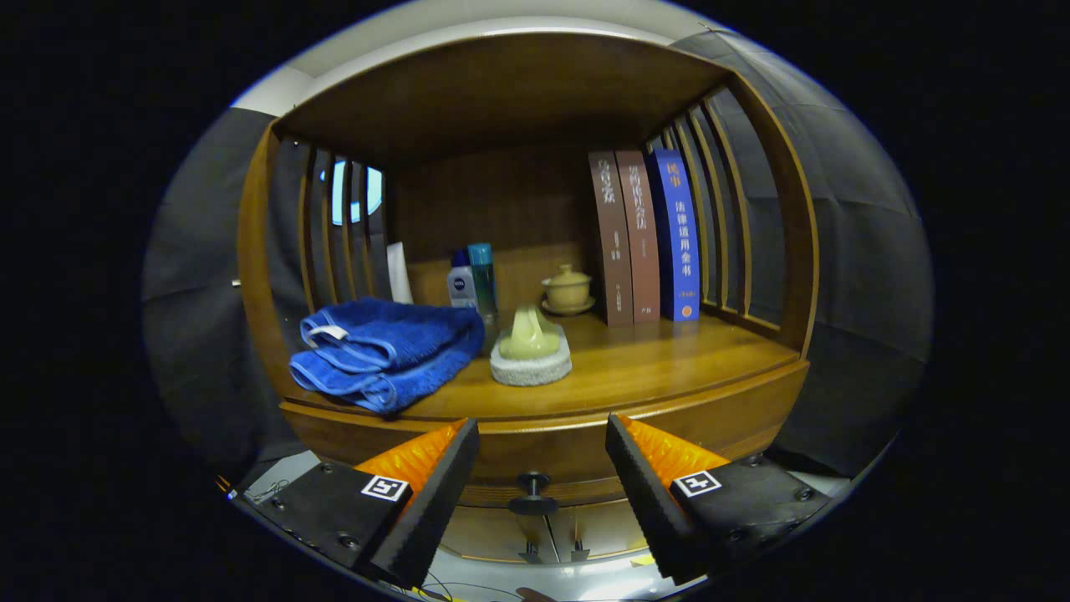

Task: Pull open the drawer, take out the items inside it, and place them on the countertop above the cabinet.

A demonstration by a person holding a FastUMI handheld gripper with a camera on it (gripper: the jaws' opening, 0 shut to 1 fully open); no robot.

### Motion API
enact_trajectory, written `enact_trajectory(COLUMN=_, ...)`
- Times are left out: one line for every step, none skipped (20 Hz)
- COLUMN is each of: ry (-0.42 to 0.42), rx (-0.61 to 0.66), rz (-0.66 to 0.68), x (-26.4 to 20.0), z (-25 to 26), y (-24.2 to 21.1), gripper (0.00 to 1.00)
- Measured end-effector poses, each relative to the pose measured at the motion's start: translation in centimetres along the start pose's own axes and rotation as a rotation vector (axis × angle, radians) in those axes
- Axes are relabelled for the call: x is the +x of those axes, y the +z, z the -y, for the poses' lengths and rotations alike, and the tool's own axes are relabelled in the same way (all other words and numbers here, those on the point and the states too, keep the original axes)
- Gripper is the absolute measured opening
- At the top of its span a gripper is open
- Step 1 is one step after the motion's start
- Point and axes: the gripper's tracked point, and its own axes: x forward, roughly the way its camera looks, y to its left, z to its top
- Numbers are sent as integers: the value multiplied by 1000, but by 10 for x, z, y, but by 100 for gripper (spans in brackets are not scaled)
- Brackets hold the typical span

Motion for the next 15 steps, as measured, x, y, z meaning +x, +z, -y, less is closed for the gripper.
enact_trajectory(ry=12, rx=-4, rz=15, x=-7, z=-3, y=12, gripper=99)
enact_trajectory(ry=21, rx=-10, rz=27, x=-15, z=-5, y=24, gripper=99)
enact_trajectory(ry=24, rx=-18, rz=39, x=-24, z=-6, y=37, gripper=99)
enact_trajectory(ry=33, rx=-26, rz=52, x=-34, z=-8, y=51, gripper=99)
enact_trajectory(ry=38, rx=-33, rz=67, x=-44, z=-11, y=66, gripper=99)
enact_trajectory(ry=46, rx=-45, rz=80, x=-54, z=-13, y=79, gripper=99)
enact_trajectory(ry=51, rx=-59, rz=90, x=-65, z=-16, y=93, gripper=99)
enact_trajectory(ry=50, rx=-69, rz=102, x=-76, z=-17, y=107, gripper=99)
enact_trajectory(ry=47, rx=-76, rz=113, x=-87, z=-18, y=120, gripper=99)
enact_trajectory(ry=39, rx=-81, rz=118, x=-96, z=-19, y=132, gripper=99)
enact_trajectory(ry=36, rx=-78, rz=122, x=-107, z=-19, y=144, gripper=99)
enact_trajectory(ry=38, rx=-70, rz=125, x=-114, z=-22, y=154, gripper=99)
enact_trajectory(ry=46, rx=-64, rz=128, x=-123, z=-26, y=164, gripper=99)
enact_trajectory(ry=47, rx=-66, rz=128, x=-130, z=-26, y=170, gripper=99)
enact_trajectory(ry=48, rx=-77, rz=126, x=-139, z=-27, y=175, gripper=99)
